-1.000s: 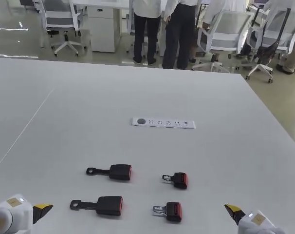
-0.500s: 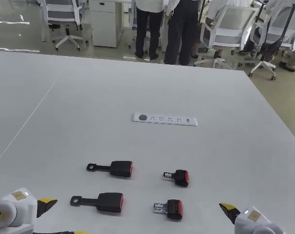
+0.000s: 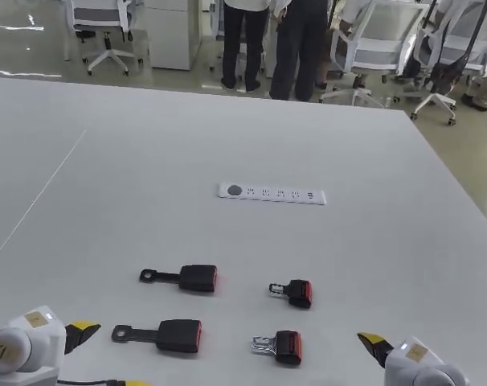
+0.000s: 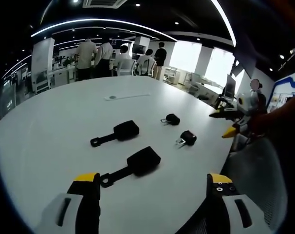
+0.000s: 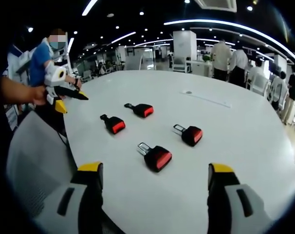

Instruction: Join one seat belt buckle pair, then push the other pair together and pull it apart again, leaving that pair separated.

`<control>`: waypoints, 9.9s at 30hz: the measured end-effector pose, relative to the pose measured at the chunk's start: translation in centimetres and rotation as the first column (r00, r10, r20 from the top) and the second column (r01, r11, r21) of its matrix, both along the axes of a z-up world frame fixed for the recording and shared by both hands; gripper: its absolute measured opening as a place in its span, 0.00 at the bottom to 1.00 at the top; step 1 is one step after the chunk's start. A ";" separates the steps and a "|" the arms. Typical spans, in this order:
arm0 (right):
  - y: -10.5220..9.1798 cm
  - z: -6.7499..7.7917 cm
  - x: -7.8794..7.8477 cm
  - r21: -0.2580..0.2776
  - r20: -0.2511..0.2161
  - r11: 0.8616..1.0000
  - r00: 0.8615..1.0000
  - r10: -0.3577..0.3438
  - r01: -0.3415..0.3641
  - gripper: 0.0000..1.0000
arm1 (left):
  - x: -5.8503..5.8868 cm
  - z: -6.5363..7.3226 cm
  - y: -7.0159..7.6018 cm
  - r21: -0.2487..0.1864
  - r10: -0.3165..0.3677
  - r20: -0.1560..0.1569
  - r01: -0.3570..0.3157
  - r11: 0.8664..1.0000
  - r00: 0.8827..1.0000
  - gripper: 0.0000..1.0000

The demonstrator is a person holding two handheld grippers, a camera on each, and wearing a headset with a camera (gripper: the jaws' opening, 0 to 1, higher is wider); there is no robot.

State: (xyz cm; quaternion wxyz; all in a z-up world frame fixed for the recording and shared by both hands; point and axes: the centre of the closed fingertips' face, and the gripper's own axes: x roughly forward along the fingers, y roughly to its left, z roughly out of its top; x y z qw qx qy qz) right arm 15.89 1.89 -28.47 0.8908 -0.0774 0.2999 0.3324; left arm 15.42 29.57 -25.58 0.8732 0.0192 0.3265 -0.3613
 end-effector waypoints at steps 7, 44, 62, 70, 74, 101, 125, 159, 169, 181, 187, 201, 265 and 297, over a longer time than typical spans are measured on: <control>0.3 -0.8 0.8 -0.001 -0.030 1.000 0.999 0.030 -0.030 0.90 | 0.9 -0.3 -0.2 0.005 -0.030 -0.001 0.030 1.000 1.000 0.90; 4.1 -5.0 5.3 -0.017 -0.162 0.941 0.930 0.331 -0.338 0.82 | 5.4 -5.4 -3.9 0.145 -0.403 -0.066 0.408 0.901 0.913 0.76; 4.7 -6.4 5.5 -0.043 -0.208 0.873 0.858 0.469 -0.487 0.70 | 7.1 -7.0 -4.7 0.191 -0.557 -0.103 0.566 0.802 0.824 0.66; 4.5 -7.2 5.1 -0.066 -0.250 0.829 0.814 0.524 -0.555 0.60 | 6.6 -8.9 -4.7 0.212 -0.619 -0.160 0.639 0.739 0.769 0.58; 4.5 -7.4 4.7 -0.072 -0.266 0.809 0.793 0.548 -0.583 0.58 | 6.4 -9.2 -4.8 0.227 -0.636 -0.164 0.656 0.720 0.754 0.58; 4.3 -8.3 4.7 -0.141 -0.329 0.724 0.721 0.609 -0.676 0.34 | 7.8 -12.5 -4.1 0.331 -0.774 -0.157 0.771 0.544 0.614 0.33; 6.6 -8.4 5.0 -0.176 -0.328 0.681 0.695 0.640 -0.711 0.33 | 7.7 -11.9 -4.1 0.351 -0.773 -0.179 0.774 0.527 0.608 0.33; 13.2 -8.2 6.1 -0.133 -0.251 0.682 0.690 0.678 -0.719 0.33 | 7.3 -11.2 -4.3 0.363 -0.772 -0.198 0.777 0.515 0.604 0.33; 14.1 -8.1 6.2 -0.117 -0.239 0.687 0.692 0.681 -0.717 0.33 | 7.6 -11.7 -4.1 0.362 -0.770 -0.202 0.777 0.515 0.605 0.33; 15.2 -8.0 6.2 -0.105 -0.228 0.691 0.694 0.683 -0.715 0.33 | 7.4 -11.4 -4.3 0.358 -0.765 -0.207 0.775 0.521 0.610 0.33; 15.6 -8.0 6.2 -0.106 -0.218 0.687 0.691 0.689 -0.719 0.33 | 7.5 -11.4 -4.3 0.352 -0.757 -0.214 0.772 0.530 0.617 0.32; 16.2 -7.8 6.5 -0.094 -0.200 0.705 0.707 0.678 -0.703 0.30 | 7.7 -11.7 -4.2 0.352 -0.739 -0.226 0.761 0.545 0.634 0.31; 17.1 -7.7 5.7 -0.084 -0.117 0.699 0.704 0.701 -0.710 0.30 | 6.6 -10.8 -4.1 0.316 -0.769 -0.203 0.784 0.535 0.606 0.30; 17.3 -7.5 5.6 -0.091 -0.087 0.709 0.714 0.694 -0.700 0.34 | 7.1 -11.7 -4.1 0.336 -0.769 -0.229 0.790 0.513 0.597 0.33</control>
